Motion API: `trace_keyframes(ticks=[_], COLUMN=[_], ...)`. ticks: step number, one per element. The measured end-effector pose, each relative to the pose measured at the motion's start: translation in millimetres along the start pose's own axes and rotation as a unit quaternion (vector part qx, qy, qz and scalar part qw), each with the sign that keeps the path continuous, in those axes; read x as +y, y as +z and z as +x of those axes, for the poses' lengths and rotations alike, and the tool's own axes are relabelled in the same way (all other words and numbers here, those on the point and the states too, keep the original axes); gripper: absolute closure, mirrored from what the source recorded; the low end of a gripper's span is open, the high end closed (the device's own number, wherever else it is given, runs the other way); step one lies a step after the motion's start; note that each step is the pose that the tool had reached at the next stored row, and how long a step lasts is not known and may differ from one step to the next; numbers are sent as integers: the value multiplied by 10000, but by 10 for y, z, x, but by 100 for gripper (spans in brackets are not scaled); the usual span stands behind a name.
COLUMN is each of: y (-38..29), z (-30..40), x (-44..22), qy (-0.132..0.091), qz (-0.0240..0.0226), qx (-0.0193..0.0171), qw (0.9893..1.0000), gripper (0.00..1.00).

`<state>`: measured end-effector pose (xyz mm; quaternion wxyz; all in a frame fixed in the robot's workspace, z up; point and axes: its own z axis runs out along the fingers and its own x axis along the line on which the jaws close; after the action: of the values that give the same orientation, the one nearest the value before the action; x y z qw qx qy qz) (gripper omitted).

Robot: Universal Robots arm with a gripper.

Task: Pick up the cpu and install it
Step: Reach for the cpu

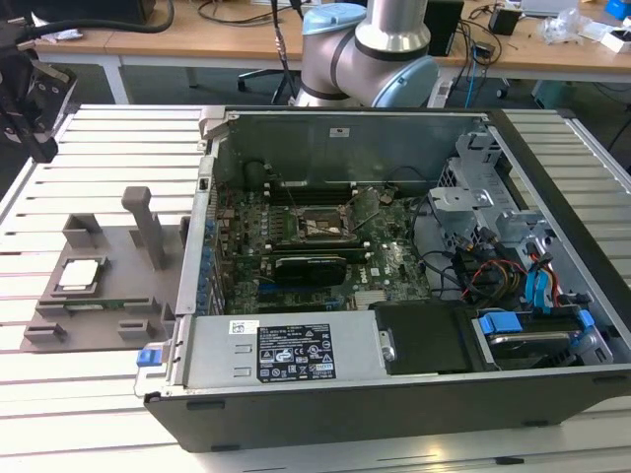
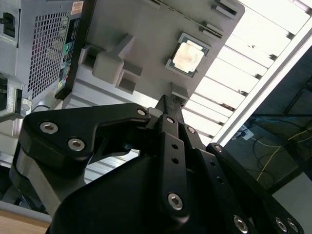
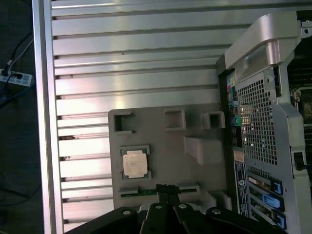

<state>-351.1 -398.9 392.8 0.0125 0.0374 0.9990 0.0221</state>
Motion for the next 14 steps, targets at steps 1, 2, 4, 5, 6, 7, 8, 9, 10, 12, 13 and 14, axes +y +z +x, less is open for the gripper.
trace_keyframes(ticks=[1,2,4,5,6,7,8,9,10,12,13,14], y=[0,-1,-1,-1,-2,-2,-3,-3,-3,-3,-3,-3], z=[8,21,44,55,70,82,94,106,118,148,168,185], x=[0,-2,-3,-4,-5,-6,-7,-8,-9,-11,-12,-14], qy=[0,0,0,0,0,0,0,0,0,0,0,0], qz=[0,0,0,0,0,0,0,0,0,0,0,0], qx=[0,0,0,0,0,0,0,0,0,0,0,0], qw=[10000,10000,10000,10000,10000,10000,10000,10000,10000,10000,10000,10000], gripper=[89,89,89,89,89,89,89,89,89,89,89,89])
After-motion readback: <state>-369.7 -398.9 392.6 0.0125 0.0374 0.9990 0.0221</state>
